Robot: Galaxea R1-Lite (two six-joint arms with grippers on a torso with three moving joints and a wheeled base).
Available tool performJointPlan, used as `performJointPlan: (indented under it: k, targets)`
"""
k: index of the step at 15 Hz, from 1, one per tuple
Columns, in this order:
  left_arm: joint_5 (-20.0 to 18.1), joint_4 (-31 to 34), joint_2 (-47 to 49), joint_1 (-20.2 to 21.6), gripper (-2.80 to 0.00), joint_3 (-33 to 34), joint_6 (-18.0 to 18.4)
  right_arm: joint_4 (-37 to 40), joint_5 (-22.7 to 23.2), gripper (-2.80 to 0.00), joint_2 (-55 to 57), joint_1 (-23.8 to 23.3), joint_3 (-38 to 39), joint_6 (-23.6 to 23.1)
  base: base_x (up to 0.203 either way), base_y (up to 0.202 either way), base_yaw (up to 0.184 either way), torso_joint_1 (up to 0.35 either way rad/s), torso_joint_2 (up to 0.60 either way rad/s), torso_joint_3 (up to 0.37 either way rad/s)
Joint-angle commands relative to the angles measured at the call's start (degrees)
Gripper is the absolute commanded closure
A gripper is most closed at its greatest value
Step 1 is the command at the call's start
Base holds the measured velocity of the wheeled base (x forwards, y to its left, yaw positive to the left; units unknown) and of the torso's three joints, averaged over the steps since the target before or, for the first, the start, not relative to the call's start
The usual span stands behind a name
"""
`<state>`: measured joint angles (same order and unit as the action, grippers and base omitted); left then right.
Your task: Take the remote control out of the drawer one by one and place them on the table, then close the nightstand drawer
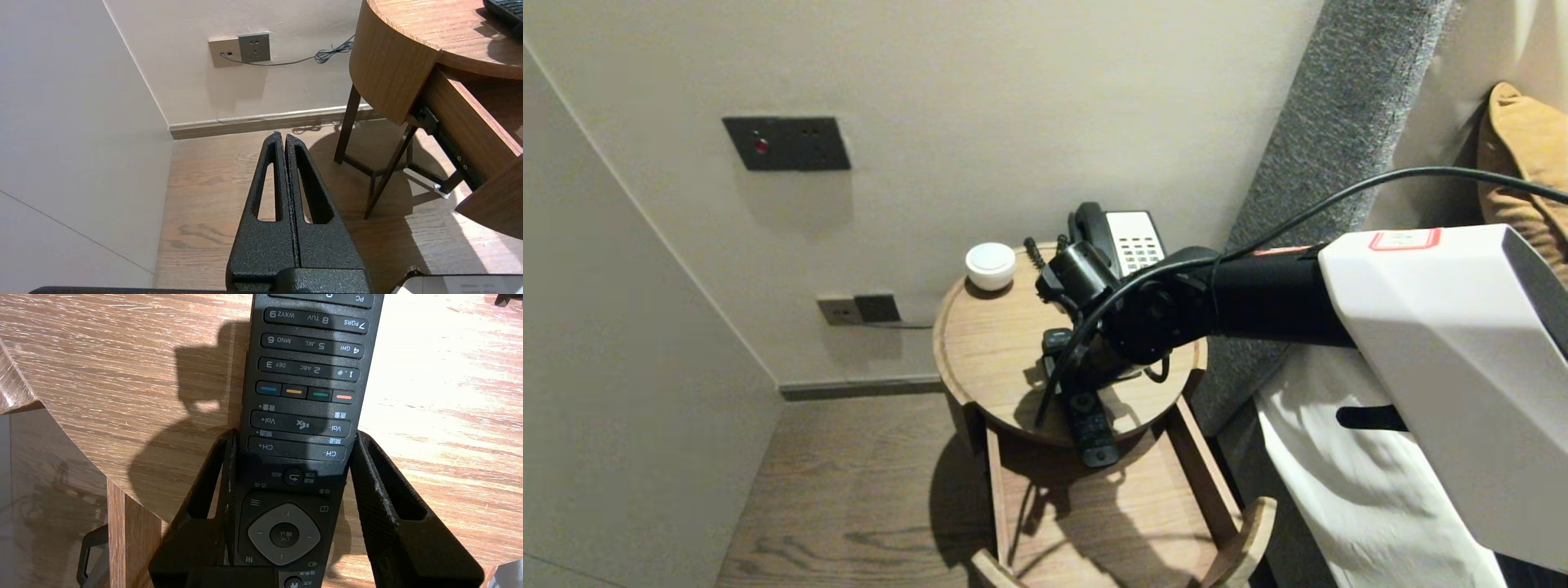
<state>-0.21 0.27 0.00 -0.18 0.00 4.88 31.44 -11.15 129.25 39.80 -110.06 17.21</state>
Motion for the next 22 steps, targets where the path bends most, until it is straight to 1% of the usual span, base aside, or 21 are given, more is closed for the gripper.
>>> performJointPlan:
  k: [1, 4, 5, 6, 10, 13, 18, 22]
  targets:
    - [0.0, 0.0, 0.0, 0.0, 0.00, 0.0, 0.0, 0.3, 0.0, 0.00, 0.5, 0.1, 0.1, 0.1, 0.000, 0.000, 0.000, 0.000, 0.00, 0.000]
    - [0.0, 0.0, 0.0, 0.0, 0.00, 0.0, 0.0, 0.4, -0.3, 0.00, 0.7, 0.2, 0.1, 0.3, 0.000, 0.000, 0.000, 0.000, 0.00, 0.000]
    - [0.0, 0.0, 0.0, 0.0, 0.00, 0.0, 0.0, 0.4, -1.0, 0.00, 0.6, 0.3, 0.0, 0.3, 0.000, 0.000, 0.000, 0.000, 0.00, 0.000]
    - [0.0, 0.0, 0.0, 0.0, 0.00, 0.0, 0.0, 0.4, -1.4, -2.80, 0.6, 0.5, 0.0, 0.3, 0.000, 0.000, 0.000, 0.000, 0.00, 0.000]
    - [0.0, 0.0, 0.0, 0.0, 0.00, 0.0, 0.0, 0.4, -1.4, -2.80, -0.3, 0.5, 0.0, 0.7, 0.000, 0.000, 0.000, 0.000, 0.00, 0.000]
    - [0.0, 0.0, 0.0, 0.0, 0.00, 0.0, 0.0, 0.8, -1.5, -2.80, -3.7, 0.8, 0.1, 1.3, 0.000, 0.000, 0.000, 0.000, 0.00, 0.000]
    - [0.0, 0.0, 0.0, 0.0, 0.00, 0.0, 0.0, 1.4, -3.9, -2.80, -11.7, -0.1, 0.2, 1.5, 0.000, 0.000, 0.000, 0.000, 0.00, 0.000]
    - [0.0, 0.0, 0.0, 0.0, 0.00, 0.0, 0.0, 6.3, -4.1, -2.80, -17.0, -1.4, 1.2, 4.4, 0.000, 0.000, 0.000, 0.000, 0.00, 0.000]
